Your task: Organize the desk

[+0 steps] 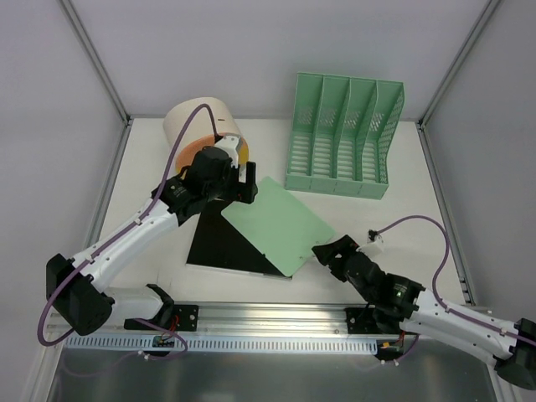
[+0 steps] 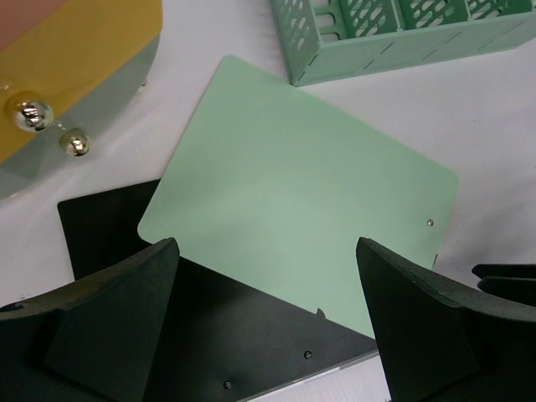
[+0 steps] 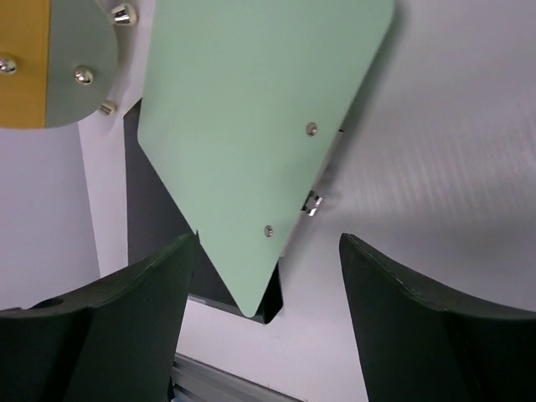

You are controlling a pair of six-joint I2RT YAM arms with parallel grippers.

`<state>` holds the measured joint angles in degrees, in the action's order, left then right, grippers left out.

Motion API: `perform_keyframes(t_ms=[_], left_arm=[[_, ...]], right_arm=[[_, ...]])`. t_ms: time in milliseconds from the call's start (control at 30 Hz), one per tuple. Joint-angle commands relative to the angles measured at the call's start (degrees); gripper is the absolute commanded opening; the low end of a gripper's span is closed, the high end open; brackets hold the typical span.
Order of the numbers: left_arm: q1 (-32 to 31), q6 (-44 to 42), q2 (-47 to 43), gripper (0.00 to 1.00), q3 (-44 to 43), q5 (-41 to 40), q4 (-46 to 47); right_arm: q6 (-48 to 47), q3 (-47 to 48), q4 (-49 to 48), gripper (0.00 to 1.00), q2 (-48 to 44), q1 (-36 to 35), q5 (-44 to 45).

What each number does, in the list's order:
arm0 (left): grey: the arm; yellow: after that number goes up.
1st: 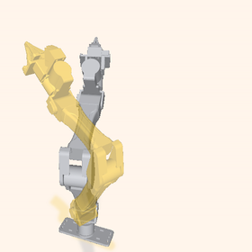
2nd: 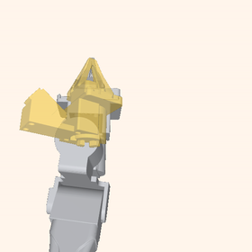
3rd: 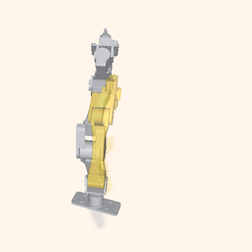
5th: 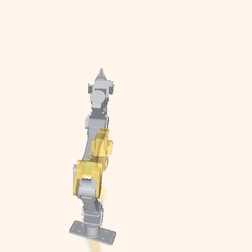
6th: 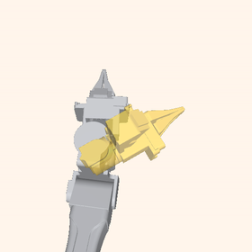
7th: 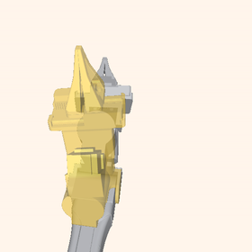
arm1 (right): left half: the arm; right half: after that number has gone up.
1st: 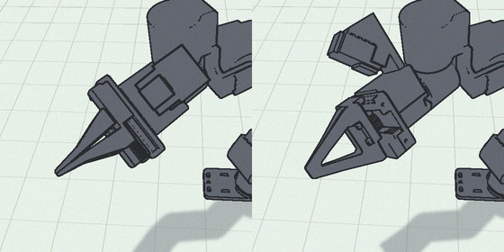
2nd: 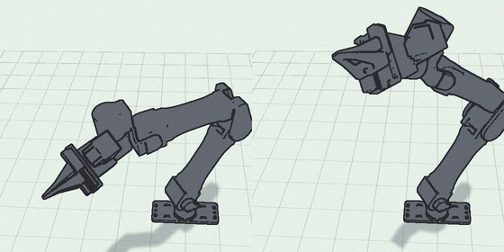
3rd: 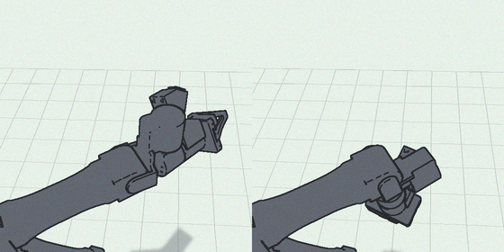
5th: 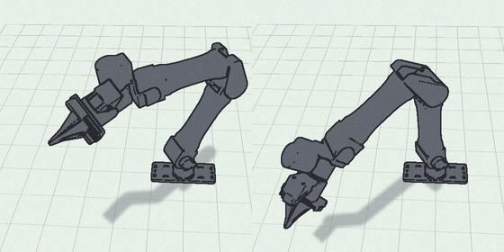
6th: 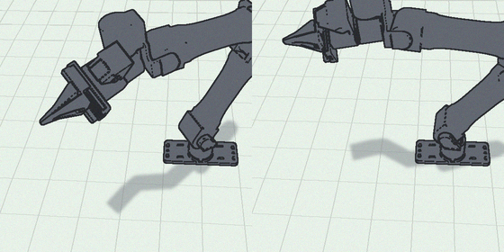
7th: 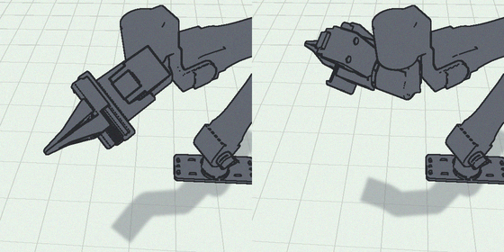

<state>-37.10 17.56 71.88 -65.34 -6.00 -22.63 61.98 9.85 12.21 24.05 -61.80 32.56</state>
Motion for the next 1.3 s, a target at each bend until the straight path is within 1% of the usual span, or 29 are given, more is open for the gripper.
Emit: perform_keyframes(t_ms=[0,200,300,333,433,667,867,967,1133,1267], left_arm=[[-2.09,2.39,0.1,0.89,1.35,0.55,5.4],[-3.94,3.0,3.27,0.89,4.08,-1.29,8.04],[-4.03,3.36,3.27,0.89,5.22,-1.12,9.18],[-4.12,3.44,3.18,0.89,5.4,-1.03,9.27],[-4.12,3.53,3.01,0.89,5.84,-0.94,9.62],[-4.12,4.23,4.84,0.89,7.33,-0.24,10.94],[-4.12,6.16,8.54,0.88,8.74,-2.35,11.73],[-4.12,8.36,11.61,0.88,8.65,-4.37,10.77],[-4.12,11.52,13.55,0.87,8.74,-7.53,9.54],[-4.12,12.93,15.39,0.87,8.39,-8.59,7.87]], right_arm=[[10.86,-1.67,2.73,0.74,1.07,-0.51,5.24],[15.1,-3.08,-0.16,0.74,5.99,-0.51,6.02],[15.37,-5.01,-4.9,0.75,7.58,-0.43,7.25],[16.15,-5.71,-7.78,0.75,8.11,-0.51,7.52],[17.73,-7.65,-11.75,0.75,10.13,-0.51,8.4],[21.34,-7.39,-13.88,0.75,15.84,-0.51,9.37],[22.4,-7.65,-16.51,0.75,19.36,-0.6,10.07],[22.49,-7.83,-18.36,0.75,20.77,-0.6,10.07],[22.49,-8.35,-20.99,0.75,22.79,-0.51,10.42],[22.75,-8.79,-22.84,0.75,24.63,-0.6,10.6]])
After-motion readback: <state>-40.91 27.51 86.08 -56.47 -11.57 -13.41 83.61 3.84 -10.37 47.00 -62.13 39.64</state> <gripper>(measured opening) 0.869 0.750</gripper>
